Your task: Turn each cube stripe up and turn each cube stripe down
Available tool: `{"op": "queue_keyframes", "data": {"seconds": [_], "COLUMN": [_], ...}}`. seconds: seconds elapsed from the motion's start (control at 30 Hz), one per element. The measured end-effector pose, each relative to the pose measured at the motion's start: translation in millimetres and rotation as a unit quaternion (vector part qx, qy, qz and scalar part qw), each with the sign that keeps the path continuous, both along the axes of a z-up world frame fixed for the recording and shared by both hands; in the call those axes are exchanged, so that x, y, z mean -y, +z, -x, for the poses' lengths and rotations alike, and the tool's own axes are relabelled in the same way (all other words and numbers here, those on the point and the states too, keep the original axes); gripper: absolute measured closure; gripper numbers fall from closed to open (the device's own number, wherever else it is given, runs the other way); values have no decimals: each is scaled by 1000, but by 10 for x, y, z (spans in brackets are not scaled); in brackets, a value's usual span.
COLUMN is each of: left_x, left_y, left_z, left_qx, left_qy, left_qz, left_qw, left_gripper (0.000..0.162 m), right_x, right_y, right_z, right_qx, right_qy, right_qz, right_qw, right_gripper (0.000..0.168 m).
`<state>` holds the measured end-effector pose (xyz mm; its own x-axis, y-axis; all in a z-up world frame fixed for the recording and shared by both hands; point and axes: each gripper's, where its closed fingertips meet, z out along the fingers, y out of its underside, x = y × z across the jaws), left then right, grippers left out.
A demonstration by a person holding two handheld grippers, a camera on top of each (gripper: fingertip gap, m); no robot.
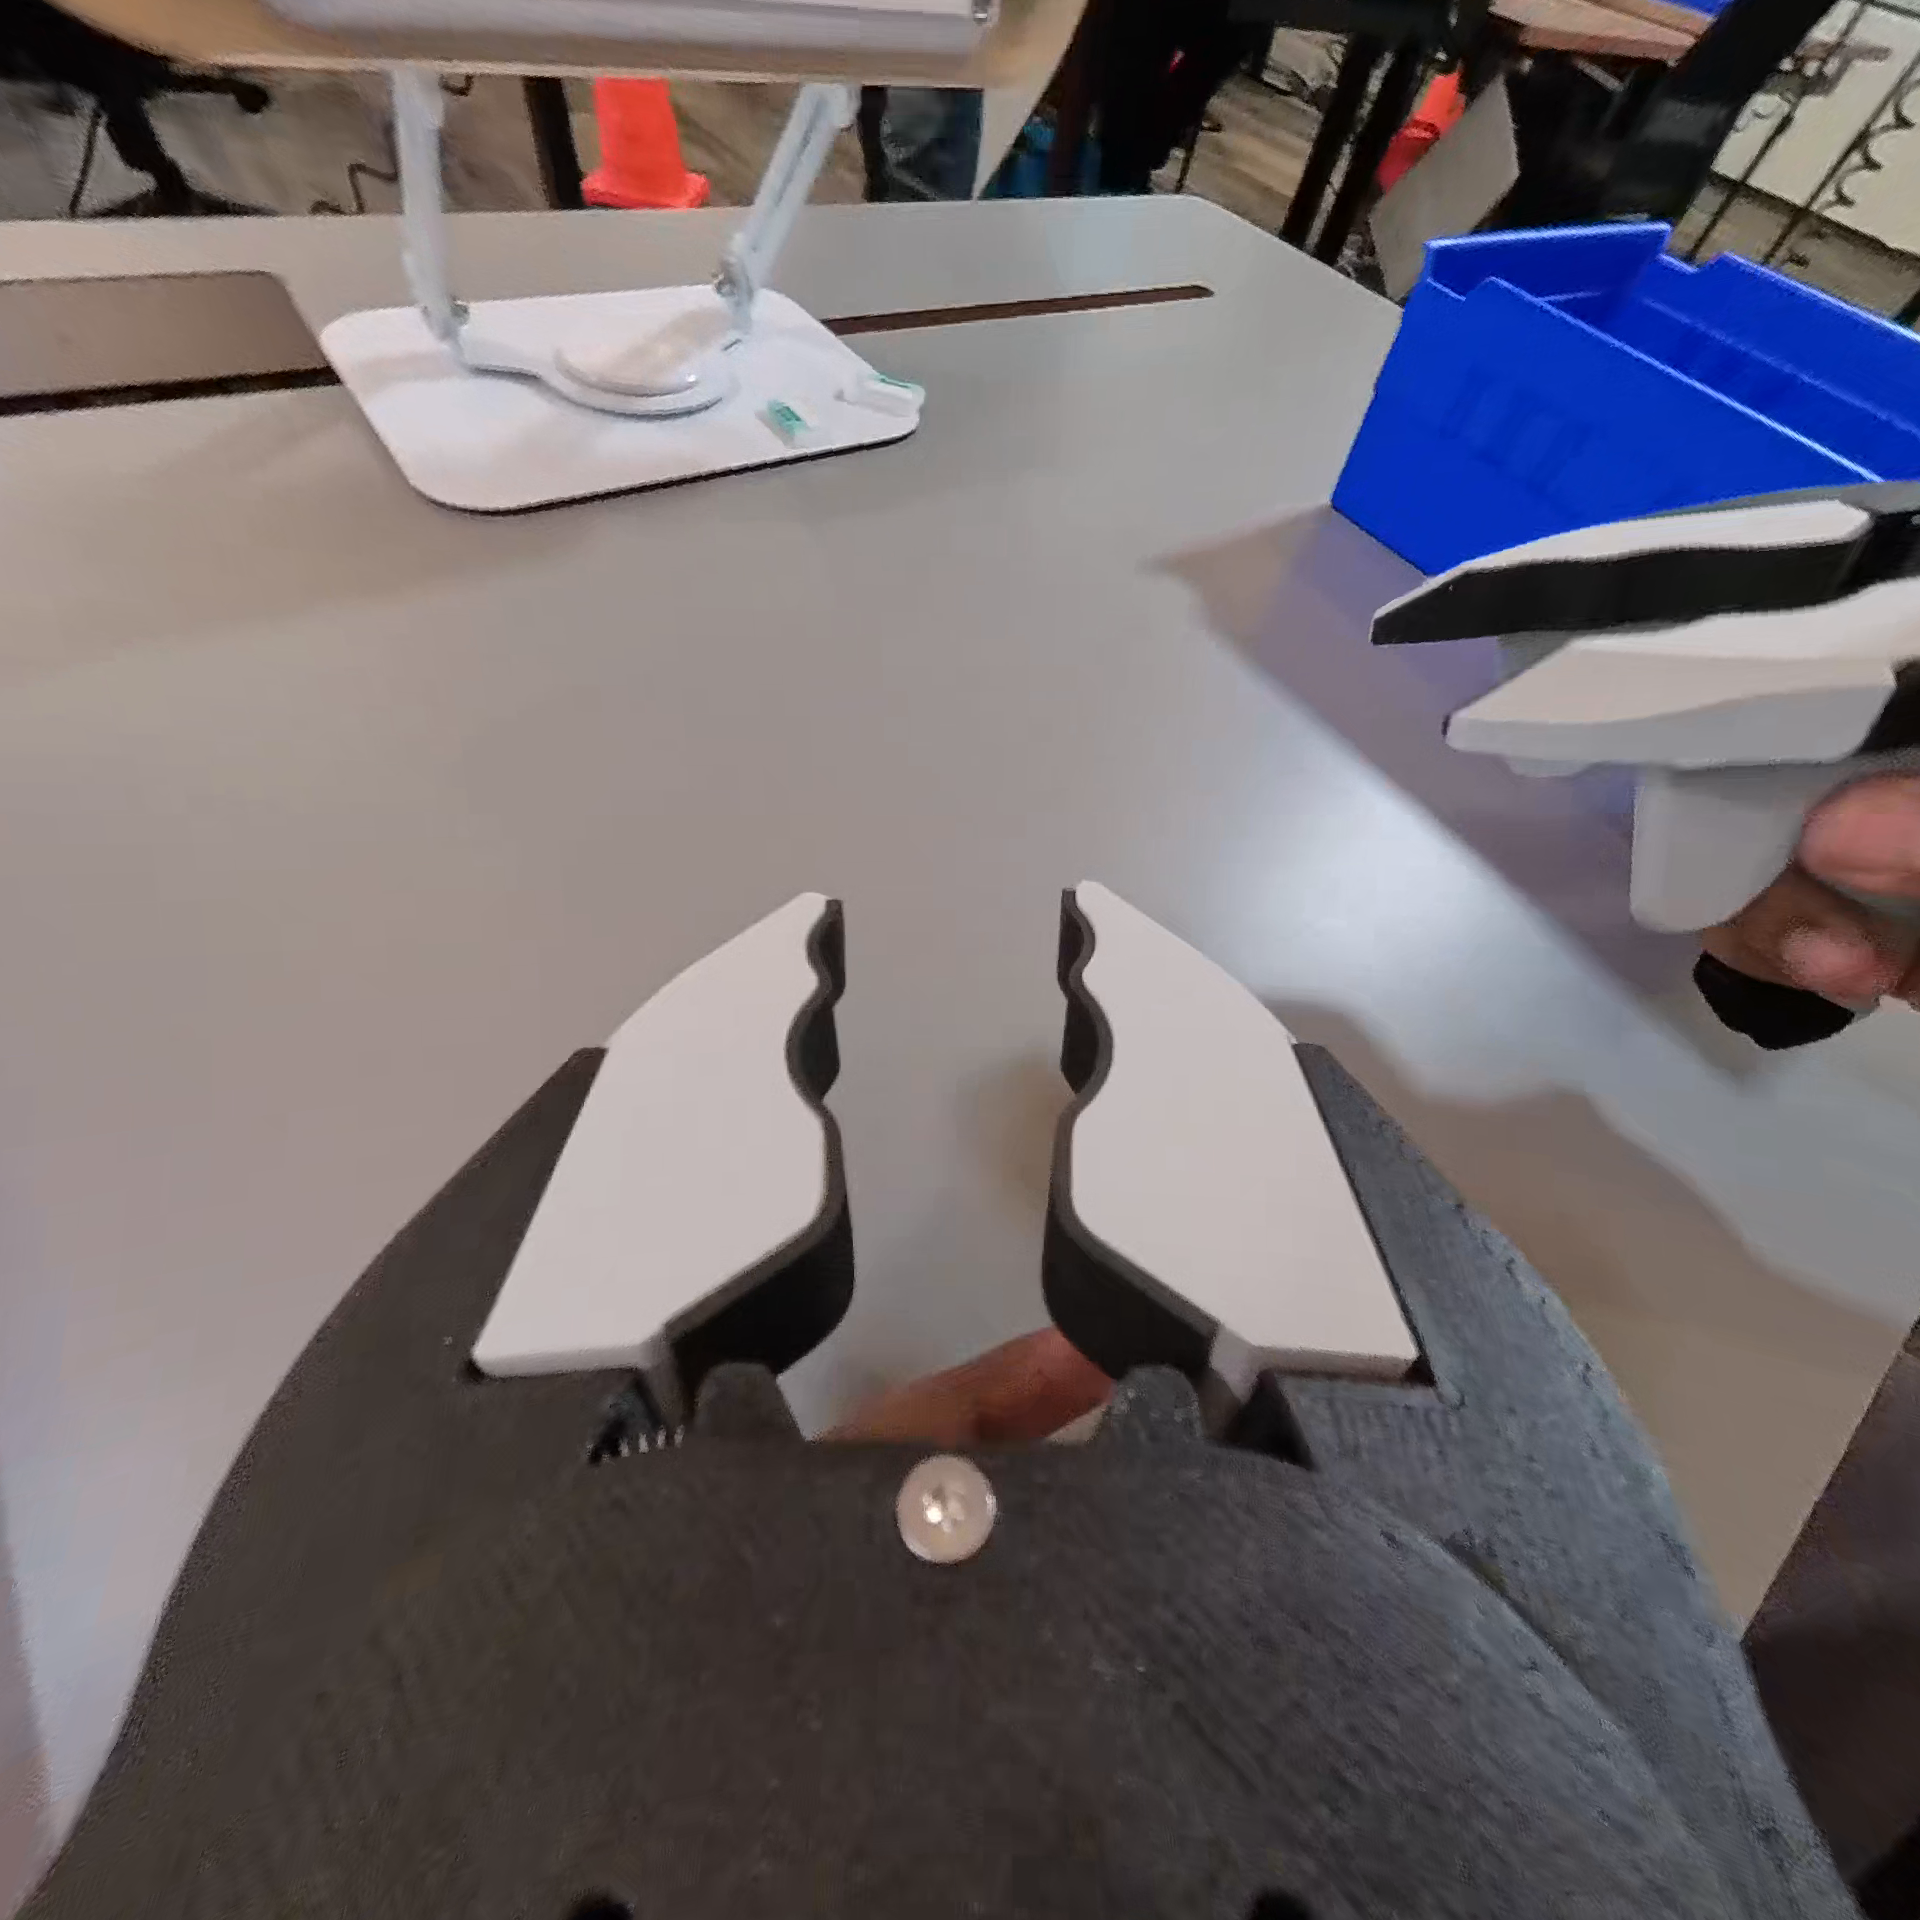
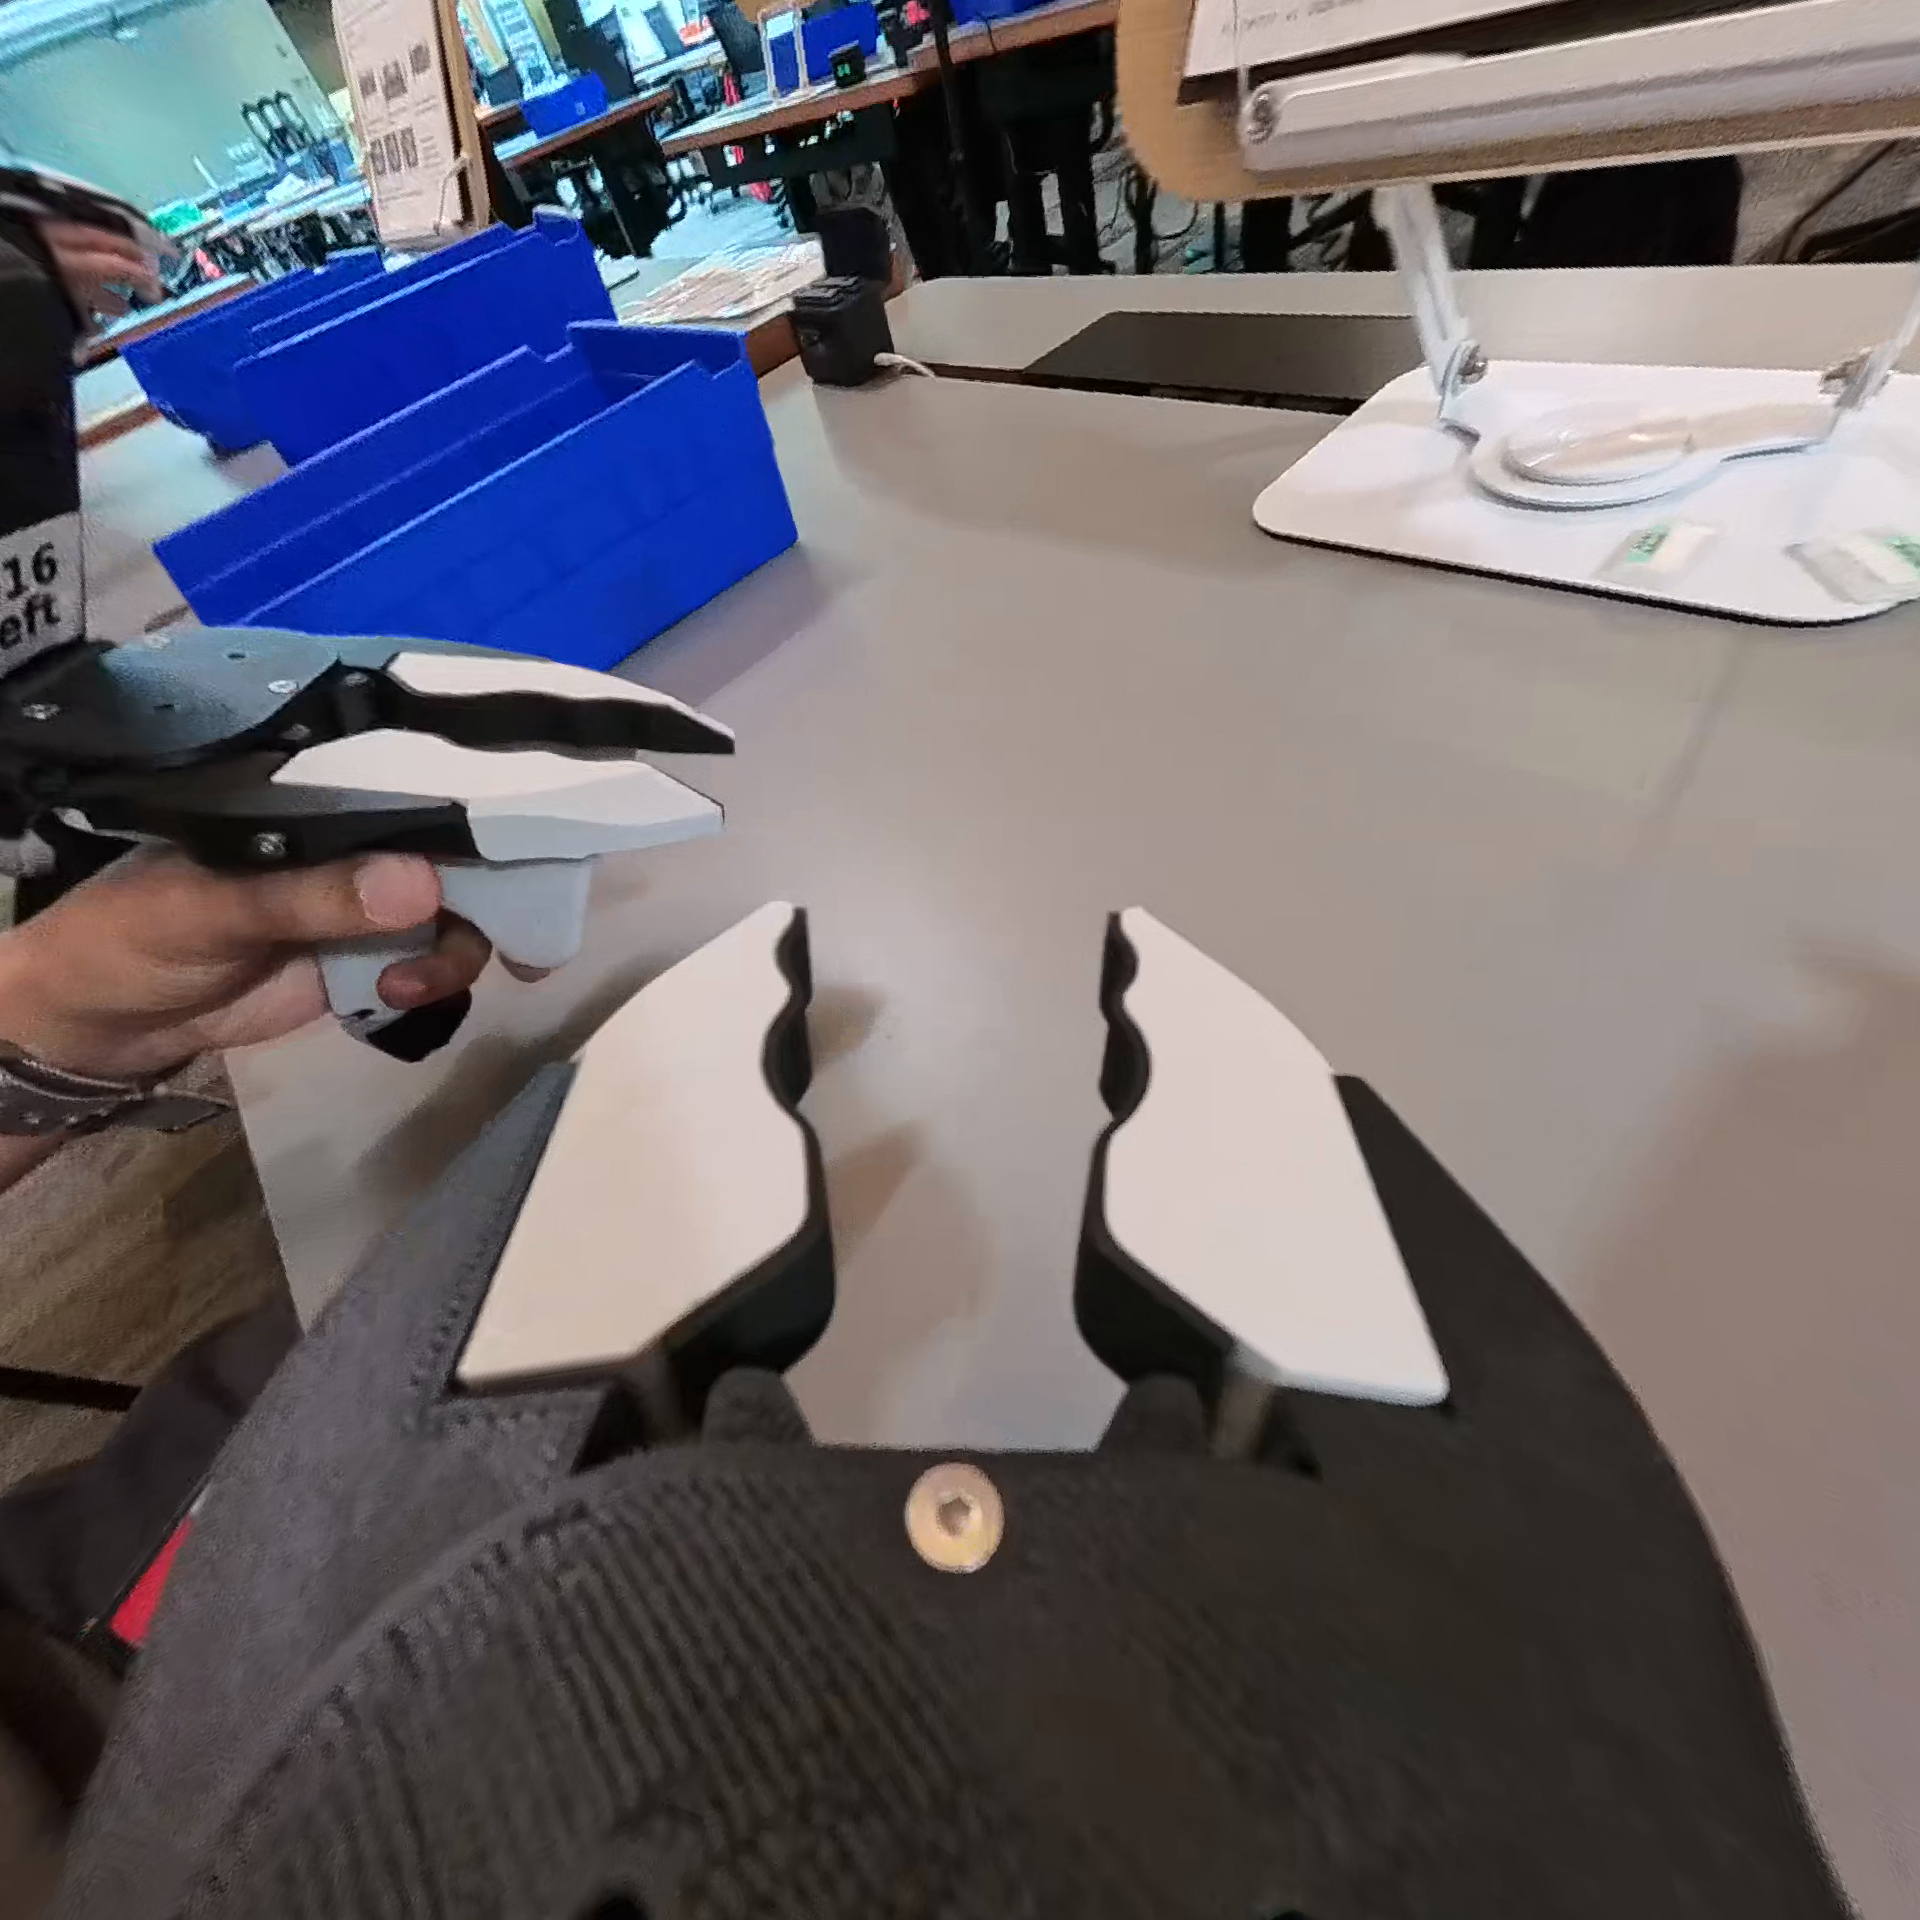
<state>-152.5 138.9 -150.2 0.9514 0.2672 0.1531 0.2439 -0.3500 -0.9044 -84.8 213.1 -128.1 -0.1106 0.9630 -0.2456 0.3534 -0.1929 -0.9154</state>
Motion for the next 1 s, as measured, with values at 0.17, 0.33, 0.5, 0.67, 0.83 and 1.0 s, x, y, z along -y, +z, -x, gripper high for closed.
{"op": "queue_keyframes", "data": {"seconds": [0.17, 0.33, 0.5, 0.67, 0.83, 1.0], "left_x": [115, 268, 343, 326, 276, 249], "left_y": [-22, 42, 1, -47, 30, -99], "left_z": [46, 141, 188, 185, 84, 60], "left_qx": [56, 63, 60, 24, 23, 25], "left_qy": [24, 51, 69, 71, 40, 26], "left_qz": [-8, -22, -9, 15, -7, 25], "left_qw": [998, 996, 996, 997, 999, 999], "left_gripper": [102, 102, 92, 88, 137, 128], "right_x": [165, 217, 223, 145, 173, 242], "right_y": [-122, -139, -153, -163, -125, -197], "right_z": [96, 165, 185, 161, 144, 142], "right_qx": [20, 20, 20, 12, -1, 14], "right_qy": [29, 35, 32, 10, 8, 20], "right_qz": [-10, -32, -32, -93, -116, -75], "right_qw": [999, 999, 999, 996, 993, 997], "right_gripper": [97, 99, 98, 107, 119, 111]}}
